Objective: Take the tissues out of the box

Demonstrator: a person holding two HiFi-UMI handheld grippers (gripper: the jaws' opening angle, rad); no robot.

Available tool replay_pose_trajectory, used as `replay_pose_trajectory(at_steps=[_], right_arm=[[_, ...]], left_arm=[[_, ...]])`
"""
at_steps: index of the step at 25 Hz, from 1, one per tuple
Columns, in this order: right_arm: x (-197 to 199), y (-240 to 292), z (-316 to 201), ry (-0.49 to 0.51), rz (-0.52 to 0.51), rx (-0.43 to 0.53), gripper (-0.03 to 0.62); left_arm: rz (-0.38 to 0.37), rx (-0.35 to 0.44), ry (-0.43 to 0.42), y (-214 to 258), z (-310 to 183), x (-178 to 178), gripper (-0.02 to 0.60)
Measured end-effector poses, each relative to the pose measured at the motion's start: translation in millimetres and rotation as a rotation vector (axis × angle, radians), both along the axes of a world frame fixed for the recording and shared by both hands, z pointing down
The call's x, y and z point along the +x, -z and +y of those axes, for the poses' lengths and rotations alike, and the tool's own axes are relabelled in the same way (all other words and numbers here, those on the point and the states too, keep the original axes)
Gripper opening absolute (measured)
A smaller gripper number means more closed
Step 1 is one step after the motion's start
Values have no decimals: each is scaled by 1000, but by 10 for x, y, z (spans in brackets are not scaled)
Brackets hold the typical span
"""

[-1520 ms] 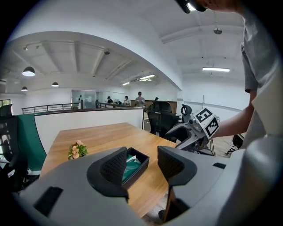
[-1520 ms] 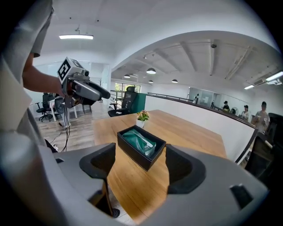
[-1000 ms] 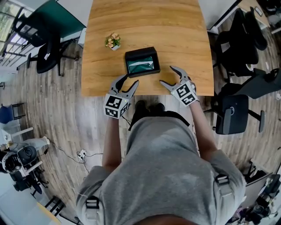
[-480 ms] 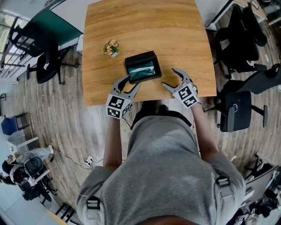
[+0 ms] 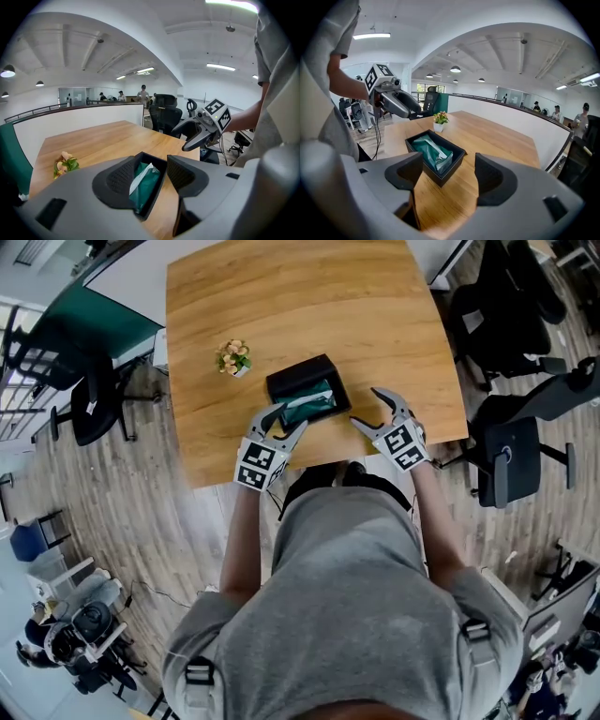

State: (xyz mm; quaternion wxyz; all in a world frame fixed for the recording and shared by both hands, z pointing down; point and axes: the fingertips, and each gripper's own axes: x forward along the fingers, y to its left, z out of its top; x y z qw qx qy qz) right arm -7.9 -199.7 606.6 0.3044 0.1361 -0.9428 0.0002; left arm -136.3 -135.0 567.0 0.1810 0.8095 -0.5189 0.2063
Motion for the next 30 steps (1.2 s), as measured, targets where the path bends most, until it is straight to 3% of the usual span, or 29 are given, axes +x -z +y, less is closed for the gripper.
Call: replay_pose_trajectory(at_steps=[15, 26, 30], right_arm=[[-104, -201, -140, -130, 44, -35, 353], [-36, -421, -109, -176, 89, -66, 353], [8, -482, -120, -197, 97, -77, 350]], left_arm=[[-78, -108, -223, -610, -289, -94, 235], [-217, -195, -387, -1085, -342, 15, 235], [-233, -210, -418, -1191, -406, 51, 233]])
